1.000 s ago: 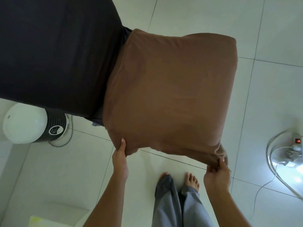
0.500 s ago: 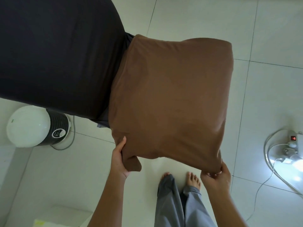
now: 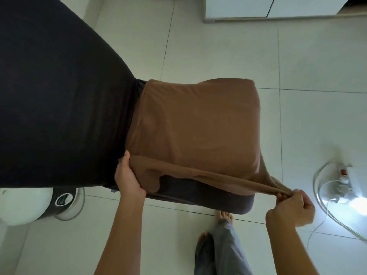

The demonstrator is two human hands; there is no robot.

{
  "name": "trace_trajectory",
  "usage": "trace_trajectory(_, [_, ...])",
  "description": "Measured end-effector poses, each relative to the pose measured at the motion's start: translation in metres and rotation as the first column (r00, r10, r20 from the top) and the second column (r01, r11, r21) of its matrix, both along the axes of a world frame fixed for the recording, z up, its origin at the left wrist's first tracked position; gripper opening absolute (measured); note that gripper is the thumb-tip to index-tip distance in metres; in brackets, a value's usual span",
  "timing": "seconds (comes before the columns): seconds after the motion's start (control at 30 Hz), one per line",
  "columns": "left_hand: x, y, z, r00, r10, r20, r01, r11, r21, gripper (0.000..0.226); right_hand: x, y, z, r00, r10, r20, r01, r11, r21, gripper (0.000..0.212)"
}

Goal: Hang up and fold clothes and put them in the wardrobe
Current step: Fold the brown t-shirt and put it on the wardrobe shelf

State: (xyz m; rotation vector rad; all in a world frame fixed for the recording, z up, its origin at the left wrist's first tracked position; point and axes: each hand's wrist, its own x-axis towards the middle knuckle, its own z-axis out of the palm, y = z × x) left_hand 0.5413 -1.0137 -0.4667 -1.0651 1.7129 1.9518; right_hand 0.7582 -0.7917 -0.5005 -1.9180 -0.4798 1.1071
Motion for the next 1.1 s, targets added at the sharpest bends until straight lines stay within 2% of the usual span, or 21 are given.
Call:
trace_trajectory(0.03, [-0.011,0.003,0.002,0.999,-0.008,-0.032,0.006,0.997,-0.074,0.044,-0.005,0.007,0.001,1.000,0.010,0.011,-0.011,1.000,0.010,0.016])
trace_trajectory(0.1, [-0.036,0.015,0.003,0.997,-0.060,-0.057,0.052,0.991,-0.126,0.035,-0.015,0.023,-0.001,0.999,0.042,0.013,-0.042,0.999,0.018,0.015])
trace_trajectory(0.2, [-0.070,0.037,0.004,0.997,-0.078,-0.011,0.076,0.989,-0.126,0.028,-0.035,0.048,0.002,0.994,0.103,0.035,-0.104,0.994,0.043,0.017])
trace_trajectory(0.3, [-0.093,0.059,0.004,0.999,-0.044,0.009,0.045,0.993,-0.105,0.026,-0.053,0.070,0.001,0.992,0.127,-0.017,-0.126,0.991,0.047,0.015])
trace_trajectory(0.37, [-0.099,0.071,0.004,0.996,-0.083,-0.028,0.080,0.991,-0.112,0.021,-0.063,0.082,-0.001,0.984,0.166,-0.064,-0.164,0.986,0.036,0.016])
trace_trajectory(0.43, [-0.099,0.078,-0.003,0.970,-0.227,-0.093,0.207,0.960,-0.188,0.020,-0.072,0.091,-0.005,0.944,0.285,-0.166,-0.280,0.958,0.053,0.028])
trace_trajectory(0.5, [-0.092,0.075,-0.015,0.892,-0.431,-0.137,0.366,0.866,-0.342,0.030,-0.076,0.091,-0.008,0.864,0.464,-0.197,-0.470,0.882,0.016,0.047])
trace_trajectory(0.53, [-0.086,0.071,-0.023,0.862,-0.487,-0.137,0.387,0.809,-0.443,0.035,-0.078,0.088,-0.011,0.827,0.533,-0.176,-0.546,0.837,-0.029,0.054])
trace_trajectory(0.6, [-0.071,0.059,-0.035,0.895,-0.432,-0.115,0.284,0.749,-0.599,0.040,-0.074,0.078,-0.018,0.789,0.606,-0.096,-0.614,0.779,-0.127,0.056])
trace_trajectory(0.67, [-0.050,0.048,-0.043,0.967,-0.241,-0.082,0.134,0.756,-0.641,0.042,-0.065,0.064,-0.025,0.776,0.630,-0.007,-0.614,0.754,-0.233,0.048])
trace_trajectory(0.77, [-0.023,0.032,-0.055,0.999,0.007,0.037,0.015,0.828,-0.560,0.050,-0.047,0.038,-0.035,0.753,0.657,0.040,-0.570,0.681,-0.459,0.037])
trace_trajectory(0.87, [-0.022,0.027,-0.059,0.994,0.093,0.052,-0.062,0.904,-0.424,0.053,-0.039,0.019,-0.037,0.743,0.669,-0.028,-0.553,0.590,-0.588,0.035])
trace_trajectory(0.93, [-0.029,0.029,-0.059,0.996,0.083,0.034,-0.065,0.931,-0.360,0.049,-0.041,0.018,-0.035,0.790,0.608,-0.078,-0.526,0.608,-0.594,0.040])
trace_trajectory(1.03, [-0.042,0.029,-0.053,0.996,0.069,0.055,-0.049,0.950,-0.309,0.047,-0.050,0.024,-0.027,0.881,0.427,-0.201,-0.457,0.666,-0.589,0.036])
trace_trajectory(1.1, [-0.048,0.025,-0.054,0.996,0.041,0.074,-0.016,0.948,-0.319,0.048,-0.057,0.027,-0.024,0.908,0.364,-0.208,-0.415,0.703,-0.578,0.038])
